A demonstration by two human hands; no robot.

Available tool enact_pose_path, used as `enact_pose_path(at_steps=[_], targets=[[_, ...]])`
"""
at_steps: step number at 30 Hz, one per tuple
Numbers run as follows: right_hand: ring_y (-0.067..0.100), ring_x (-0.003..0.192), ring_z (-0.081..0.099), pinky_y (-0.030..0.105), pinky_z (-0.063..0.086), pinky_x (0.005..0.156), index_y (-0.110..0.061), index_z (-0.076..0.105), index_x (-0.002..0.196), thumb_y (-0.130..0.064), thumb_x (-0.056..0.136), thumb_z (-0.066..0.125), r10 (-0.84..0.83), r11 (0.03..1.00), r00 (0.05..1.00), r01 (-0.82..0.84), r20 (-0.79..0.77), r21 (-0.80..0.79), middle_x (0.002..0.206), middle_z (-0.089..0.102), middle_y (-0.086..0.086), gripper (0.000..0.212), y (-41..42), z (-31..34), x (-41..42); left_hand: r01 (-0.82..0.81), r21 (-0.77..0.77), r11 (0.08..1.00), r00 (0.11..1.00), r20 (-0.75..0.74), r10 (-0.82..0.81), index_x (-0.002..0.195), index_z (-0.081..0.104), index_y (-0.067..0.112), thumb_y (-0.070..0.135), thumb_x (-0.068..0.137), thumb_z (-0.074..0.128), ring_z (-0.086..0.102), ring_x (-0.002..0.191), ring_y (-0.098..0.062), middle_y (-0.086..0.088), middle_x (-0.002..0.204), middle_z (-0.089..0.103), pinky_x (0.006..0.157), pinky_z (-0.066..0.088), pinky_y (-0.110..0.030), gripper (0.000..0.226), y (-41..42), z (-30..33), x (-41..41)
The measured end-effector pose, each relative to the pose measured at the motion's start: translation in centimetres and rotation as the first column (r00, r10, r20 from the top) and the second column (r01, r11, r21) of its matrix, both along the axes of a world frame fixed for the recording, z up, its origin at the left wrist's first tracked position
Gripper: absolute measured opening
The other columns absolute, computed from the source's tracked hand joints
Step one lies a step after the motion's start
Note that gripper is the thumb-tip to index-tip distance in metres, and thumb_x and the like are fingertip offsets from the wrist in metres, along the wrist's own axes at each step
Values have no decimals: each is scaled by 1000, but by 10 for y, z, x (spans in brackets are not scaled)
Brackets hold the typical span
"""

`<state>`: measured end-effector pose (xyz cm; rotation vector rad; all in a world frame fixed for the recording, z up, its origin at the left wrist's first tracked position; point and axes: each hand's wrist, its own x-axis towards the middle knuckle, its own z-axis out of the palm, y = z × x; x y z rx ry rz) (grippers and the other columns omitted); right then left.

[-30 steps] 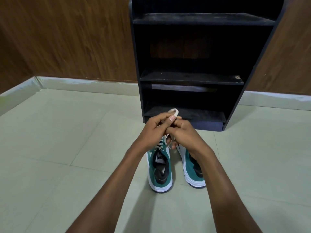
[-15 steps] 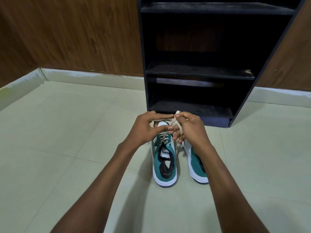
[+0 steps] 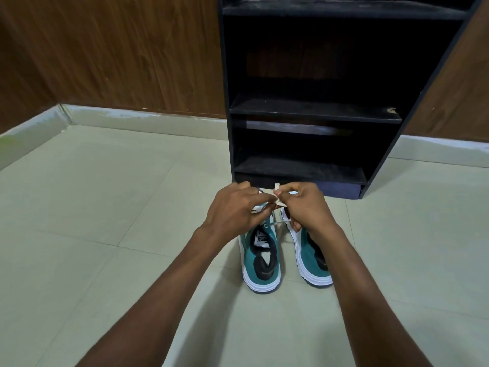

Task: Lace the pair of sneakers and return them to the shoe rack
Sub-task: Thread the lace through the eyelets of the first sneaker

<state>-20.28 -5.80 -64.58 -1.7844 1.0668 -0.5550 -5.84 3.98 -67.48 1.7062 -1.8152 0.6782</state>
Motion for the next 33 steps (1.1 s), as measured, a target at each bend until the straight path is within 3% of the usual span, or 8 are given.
enact_pose_path(at_steps=[3,5,9,13,19,23,27,33], targets=[[18,32,48,27,46,39,-20,71,104,-25,92,70,-7,999,999,6,45,33,61,68,-1,13,1,-2,1,-39,26,999,993,-110,41,83,74,22,37,86,64,49,60,-18,4,67,63,55,32,-27,18,0,-3,-6],[16,35,52,29,48,42,-21,64,103,-24,88,70,-36,999,996,35,82,20,72,71,3,16,5,-1,1,-37,115,993,906,-415,82,82,70,22,36,82,59,48,63,-15,4,70,59,56,36,-30,17,0,-2,-10],[16,56,63,33,50,57,-22,56,86,-27,76,64,9,997,977,9,212,-81,90,66,4,13,12,-5,-4,206,201,958,328,-936,125,72,61,13,16,87,51,49,59,-2,12,63,58,63,39,-26,18,-2,15,-11],[4,80,58,25,51,73,-29,67,90,-41,69,70,130,926,989,-95,72,-366,108,54,-9,23,18,-26,-8,262,297,918,103,-955,279,66,55,15,12,88,51,34,52,-9,10,51,41,55,26,-29,23,-3,20,-6],[9,103,55,26,46,77,-24,77,83,-26,78,79,-38,880,995,79,96,-468,112,57,-7,5,20,-36,-3,270,309,912,68,-951,302,76,61,11,17,83,54,32,52,-15,-1,58,38,50,25,-29,12,0,23,-6],[13,69,56,27,44,63,-18,58,57,-23,77,59,-29,998,949,48,314,-51,71,66,7,20,23,-10,-8,223,318,921,73,-948,310,75,68,13,15,89,56,32,51,-11,8,53,41,48,25,-22,18,1,23,-5],[15,41,33,24,27,41,-16,48,56,-10,79,50,-141,975,840,25,523,222,45,41,5,24,18,16,-17,147,314,938,53,-950,309,79,73,16,12,92,56,35,51,-8,18,44,44,43,31,-13,21,1,24,-3],[8,37,37,21,33,45,-8,55,72,-14,86,66,-138,988,888,154,438,0,47,51,6,19,13,23,-28,101,278,955,-1,-960,280,95,76,7,14,95,61,38,58,-8,22,41,48,42,32,-10,17,-2,17,-2]])
